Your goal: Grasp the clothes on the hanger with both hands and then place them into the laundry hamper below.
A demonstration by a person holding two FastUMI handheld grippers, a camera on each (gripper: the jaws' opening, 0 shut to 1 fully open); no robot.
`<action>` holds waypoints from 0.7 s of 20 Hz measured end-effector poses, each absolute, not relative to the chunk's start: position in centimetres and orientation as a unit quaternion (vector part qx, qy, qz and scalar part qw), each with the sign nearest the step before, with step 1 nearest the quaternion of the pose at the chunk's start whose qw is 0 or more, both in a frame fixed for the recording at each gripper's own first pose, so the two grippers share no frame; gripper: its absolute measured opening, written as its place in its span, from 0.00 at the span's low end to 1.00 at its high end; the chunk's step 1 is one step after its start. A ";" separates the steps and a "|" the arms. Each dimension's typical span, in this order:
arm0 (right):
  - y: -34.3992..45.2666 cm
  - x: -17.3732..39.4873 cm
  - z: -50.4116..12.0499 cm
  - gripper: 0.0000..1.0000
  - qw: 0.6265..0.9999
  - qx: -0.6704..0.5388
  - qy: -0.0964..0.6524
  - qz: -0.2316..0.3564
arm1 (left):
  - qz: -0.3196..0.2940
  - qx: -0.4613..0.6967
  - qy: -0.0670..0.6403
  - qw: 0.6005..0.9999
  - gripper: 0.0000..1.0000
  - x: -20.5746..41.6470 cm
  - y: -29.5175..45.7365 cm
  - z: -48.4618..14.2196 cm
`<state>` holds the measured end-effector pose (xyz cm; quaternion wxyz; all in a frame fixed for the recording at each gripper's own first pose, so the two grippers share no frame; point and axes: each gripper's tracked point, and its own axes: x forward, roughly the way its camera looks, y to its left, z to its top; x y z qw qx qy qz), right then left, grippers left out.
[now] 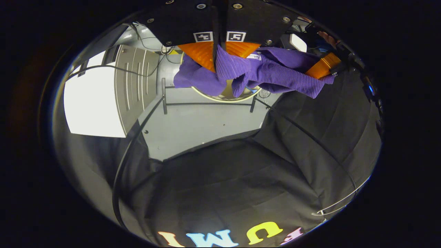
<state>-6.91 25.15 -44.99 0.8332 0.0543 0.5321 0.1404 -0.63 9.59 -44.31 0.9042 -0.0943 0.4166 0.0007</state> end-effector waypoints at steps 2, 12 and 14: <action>24.9 -7.0 -46.4 0.00 0.831 0.043 0.537 0.137 | -0.001 -0.089 0.430 0.898 0.06 -0.4 9.3 -46.5; 24.5 -6.9 -48.3 0.01 0.824 0.028 0.552 0.123 | -0.010 -0.069 0.448 0.891 0.06 -0.3 8.0 -49.7; 24.6 -7.0 -48.1 0.01 0.823 0.024 0.553 0.126 | -0.010 -0.071 0.445 0.893 0.06 -0.5 8.2 -49.3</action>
